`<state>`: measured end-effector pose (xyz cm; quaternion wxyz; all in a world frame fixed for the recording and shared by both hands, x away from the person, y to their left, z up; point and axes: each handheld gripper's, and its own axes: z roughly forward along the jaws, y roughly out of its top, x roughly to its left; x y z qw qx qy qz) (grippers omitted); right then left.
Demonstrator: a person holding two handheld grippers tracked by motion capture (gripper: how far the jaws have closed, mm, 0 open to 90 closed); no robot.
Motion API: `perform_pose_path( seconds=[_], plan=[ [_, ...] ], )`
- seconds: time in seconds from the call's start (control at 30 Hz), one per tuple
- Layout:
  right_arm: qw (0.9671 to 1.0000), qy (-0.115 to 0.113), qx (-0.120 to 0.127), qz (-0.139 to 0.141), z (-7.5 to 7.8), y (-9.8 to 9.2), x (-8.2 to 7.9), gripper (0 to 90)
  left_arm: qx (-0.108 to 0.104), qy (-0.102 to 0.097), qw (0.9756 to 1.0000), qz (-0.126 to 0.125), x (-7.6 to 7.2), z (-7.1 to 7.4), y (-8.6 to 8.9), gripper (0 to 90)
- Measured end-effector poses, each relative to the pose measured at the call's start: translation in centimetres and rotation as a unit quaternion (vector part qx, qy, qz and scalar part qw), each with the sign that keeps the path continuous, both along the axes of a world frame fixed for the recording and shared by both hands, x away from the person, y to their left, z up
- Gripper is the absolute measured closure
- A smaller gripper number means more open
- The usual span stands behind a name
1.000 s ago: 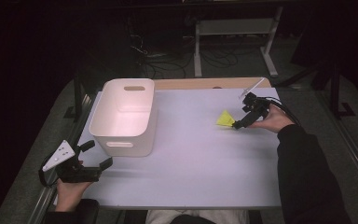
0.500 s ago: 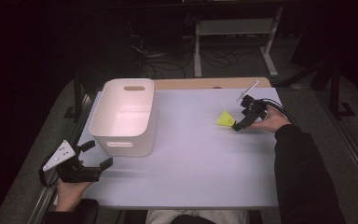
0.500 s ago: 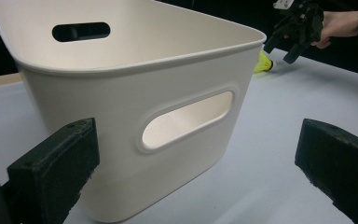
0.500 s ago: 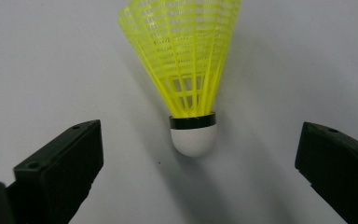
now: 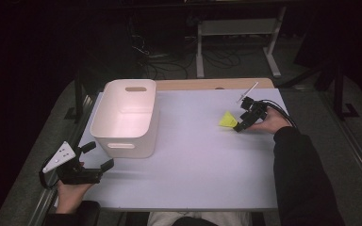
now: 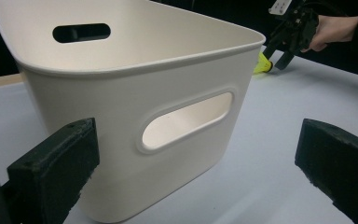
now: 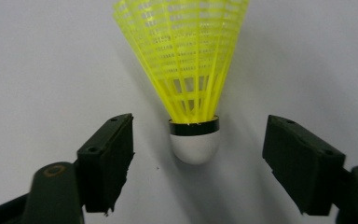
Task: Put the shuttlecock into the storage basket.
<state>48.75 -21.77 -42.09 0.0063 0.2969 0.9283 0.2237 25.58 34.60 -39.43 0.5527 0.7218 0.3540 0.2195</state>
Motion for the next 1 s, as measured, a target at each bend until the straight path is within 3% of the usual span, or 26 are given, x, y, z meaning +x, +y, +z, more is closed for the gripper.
perform_pose_path(
  seconds=[0.27, 0.57, 1.0],
  plan=[
    [0.9998, 0.012, 0.001, 0.014, -0.45, 0.33, 0.16, 47.4, 0.000, -0.001, 1.0000, -0.001, -0.04, 0.03, 0.03, 0.0],
    [0.9997, 0.010, -0.006, 0.021, -0.75, 0.87, 0.24, 62.1, 0.000, -0.001, 1.0000, -0.001, -0.05, 0.03, 0.03, 0.0],
    [0.9998, 0.002, -0.007, 0.016, -0.13, 0.88, -0.06, 63.1, 0.000, -0.001, 1.0000, -0.001, -0.06, 0.03, 0.03, 0.0]
  ],
)
